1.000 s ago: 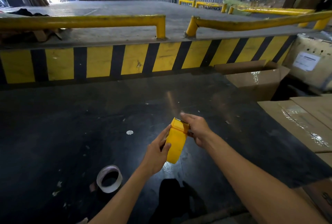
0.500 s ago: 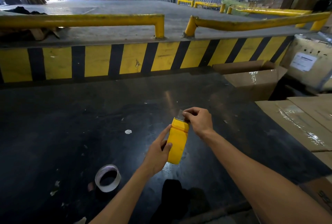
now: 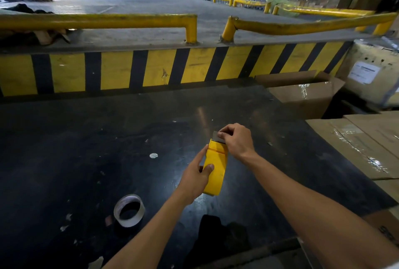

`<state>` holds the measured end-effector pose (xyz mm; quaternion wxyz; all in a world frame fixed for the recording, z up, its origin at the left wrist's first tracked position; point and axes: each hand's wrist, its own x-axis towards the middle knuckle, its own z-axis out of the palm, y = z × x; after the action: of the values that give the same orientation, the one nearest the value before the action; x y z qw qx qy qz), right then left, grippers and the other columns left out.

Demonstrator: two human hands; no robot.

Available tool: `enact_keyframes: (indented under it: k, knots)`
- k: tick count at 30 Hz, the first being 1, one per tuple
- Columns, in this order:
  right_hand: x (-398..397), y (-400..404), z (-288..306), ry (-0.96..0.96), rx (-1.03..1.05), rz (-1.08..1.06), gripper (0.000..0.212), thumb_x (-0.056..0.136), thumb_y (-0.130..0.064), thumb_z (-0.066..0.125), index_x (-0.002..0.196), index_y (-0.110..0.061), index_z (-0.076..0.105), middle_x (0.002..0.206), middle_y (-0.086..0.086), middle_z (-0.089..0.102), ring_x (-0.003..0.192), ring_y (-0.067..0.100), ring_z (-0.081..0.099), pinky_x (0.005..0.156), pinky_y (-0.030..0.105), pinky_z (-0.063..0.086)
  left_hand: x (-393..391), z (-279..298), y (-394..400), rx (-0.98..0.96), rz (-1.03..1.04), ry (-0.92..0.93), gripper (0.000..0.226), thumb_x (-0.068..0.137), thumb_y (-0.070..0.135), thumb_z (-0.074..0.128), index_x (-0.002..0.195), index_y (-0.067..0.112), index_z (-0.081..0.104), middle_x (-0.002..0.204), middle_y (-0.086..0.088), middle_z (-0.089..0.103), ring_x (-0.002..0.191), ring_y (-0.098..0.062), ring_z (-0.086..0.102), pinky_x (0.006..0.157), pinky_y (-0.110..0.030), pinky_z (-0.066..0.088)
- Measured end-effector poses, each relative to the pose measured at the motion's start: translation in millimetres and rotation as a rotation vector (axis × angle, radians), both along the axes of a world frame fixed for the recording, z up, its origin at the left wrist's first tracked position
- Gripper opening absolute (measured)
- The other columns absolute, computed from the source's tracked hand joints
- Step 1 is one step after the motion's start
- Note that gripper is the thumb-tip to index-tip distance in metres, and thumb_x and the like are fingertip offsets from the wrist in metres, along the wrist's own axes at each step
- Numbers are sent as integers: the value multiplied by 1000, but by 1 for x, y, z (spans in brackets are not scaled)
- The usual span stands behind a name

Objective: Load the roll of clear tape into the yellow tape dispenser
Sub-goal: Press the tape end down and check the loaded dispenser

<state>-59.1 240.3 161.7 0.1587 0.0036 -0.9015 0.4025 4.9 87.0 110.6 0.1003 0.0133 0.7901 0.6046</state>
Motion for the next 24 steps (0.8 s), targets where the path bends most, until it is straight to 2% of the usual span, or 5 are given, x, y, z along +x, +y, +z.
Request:
enact_keyframes:
  k: [3, 7, 12, 18, 24]
  knots:
    - [5, -5, -7, 14, 17, 17, 12, 89, -11, 67, 90, -1, 75, 89, 3, 61, 83, 14, 57, 63, 13, 39, -1, -3, 2, 14, 35, -53, 62, 101, 24, 57, 148, 55, 30, 129, -1, 56, 114, -25, 61, 100, -55, 53]
    - [9, -9, -23, 44, 61, 24, 11, 87, -8, 66, 82, -2, 75, 88, 14, 67, 85, 24, 60, 71, 31, 47, -2, -5, 5, 24, 61, -111, 61, 102, 20, 56, 151, 46, 31, 136, -1, 47, 114, -25, 54, 101, -52, 50]
    - [16, -11, -35, 130, 185, 55, 14, 88, -6, 62, 82, -1, 74, 85, 15, 65, 81, 17, 48, 71, 36, 46, -6, -1, 9, -5, 92, -110, 59, 101, 17, 58, 150, 40, 35, 153, -6, 42, 123, -29, 49, 91, -41, 44]
    - [27, -20, -40, 155, 377, 48, 20, 92, -22, 60, 96, -15, 78, 92, 8, 62, 91, 25, 54, 73, 35, 38, -11, 8, 18, 125, 208, -138, 52, 100, 17, 58, 143, 45, 45, 137, -6, 60, 119, -31, 60, 100, -52, 54]
    - [39, -20, -52, 59, -74, -83, 32, 94, -24, 61, 126, -22, 65, 107, 4, 51, 101, 19, 51, 89, 30, 45, -20, 16, 9, 78, 218, -47, 56, 102, 11, 54, 150, 35, 39, 132, -2, 53, 112, -24, 54, 95, -43, 52]
